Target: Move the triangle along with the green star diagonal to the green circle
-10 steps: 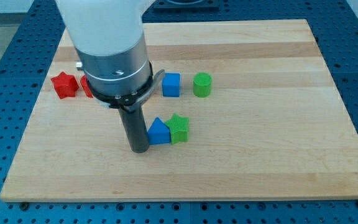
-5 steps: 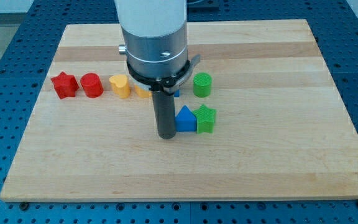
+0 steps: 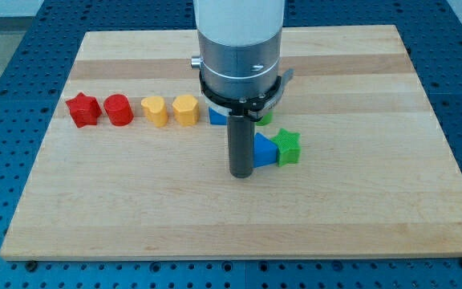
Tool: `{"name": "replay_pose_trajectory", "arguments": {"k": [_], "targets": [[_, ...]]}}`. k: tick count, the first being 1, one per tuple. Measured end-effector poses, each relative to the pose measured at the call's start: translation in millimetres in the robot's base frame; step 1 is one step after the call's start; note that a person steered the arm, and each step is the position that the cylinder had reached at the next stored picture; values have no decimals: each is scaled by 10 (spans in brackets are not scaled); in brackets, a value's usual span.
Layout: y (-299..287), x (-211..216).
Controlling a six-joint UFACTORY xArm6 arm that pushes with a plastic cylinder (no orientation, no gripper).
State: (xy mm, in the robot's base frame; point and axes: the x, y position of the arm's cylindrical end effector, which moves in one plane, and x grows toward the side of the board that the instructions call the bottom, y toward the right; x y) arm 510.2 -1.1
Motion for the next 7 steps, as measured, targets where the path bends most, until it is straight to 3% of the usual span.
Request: {"name": "replay_pose_trajectory", "arguments": {"k": [5, 7], "targets": [[855, -49], [715, -46]]}}
